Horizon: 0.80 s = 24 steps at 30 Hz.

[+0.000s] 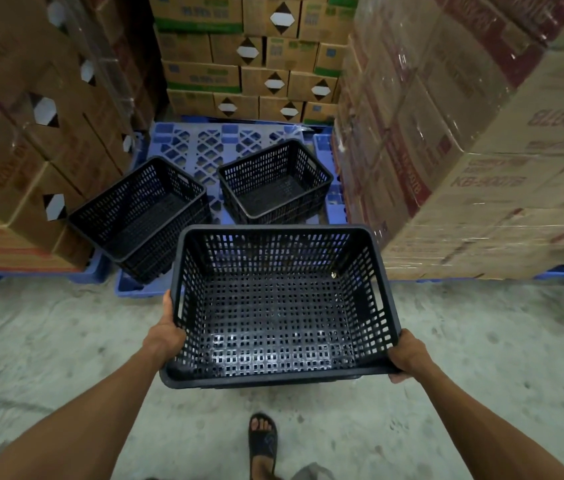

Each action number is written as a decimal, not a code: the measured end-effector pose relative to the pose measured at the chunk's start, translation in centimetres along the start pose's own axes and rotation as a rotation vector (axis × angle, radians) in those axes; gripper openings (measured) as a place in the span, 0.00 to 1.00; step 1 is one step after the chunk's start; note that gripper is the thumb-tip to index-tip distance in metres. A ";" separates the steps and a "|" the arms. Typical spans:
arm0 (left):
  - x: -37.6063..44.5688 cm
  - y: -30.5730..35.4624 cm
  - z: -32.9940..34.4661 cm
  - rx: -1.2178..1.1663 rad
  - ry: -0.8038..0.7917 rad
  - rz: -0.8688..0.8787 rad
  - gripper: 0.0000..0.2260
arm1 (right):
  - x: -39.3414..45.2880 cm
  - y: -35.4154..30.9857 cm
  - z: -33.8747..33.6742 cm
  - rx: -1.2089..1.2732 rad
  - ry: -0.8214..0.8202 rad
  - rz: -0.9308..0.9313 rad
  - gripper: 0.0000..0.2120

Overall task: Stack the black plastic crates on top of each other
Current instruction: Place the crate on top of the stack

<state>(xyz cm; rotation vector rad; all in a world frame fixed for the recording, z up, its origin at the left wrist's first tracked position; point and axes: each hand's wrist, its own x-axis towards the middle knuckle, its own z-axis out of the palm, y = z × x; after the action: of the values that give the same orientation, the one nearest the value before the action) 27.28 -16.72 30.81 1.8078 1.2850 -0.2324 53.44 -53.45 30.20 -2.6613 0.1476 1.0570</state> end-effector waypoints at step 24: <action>0.1 -0.5 0.7 0.127 0.019 0.050 0.49 | 0.8 -1.0 2.6 -0.546 0.139 -0.284 0.53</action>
<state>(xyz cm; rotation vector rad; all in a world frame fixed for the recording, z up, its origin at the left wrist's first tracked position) 27.12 -17.13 30.05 1.9514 1.2612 -0.2752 52.51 -51.77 28.07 -3.1007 -0.5550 0.9174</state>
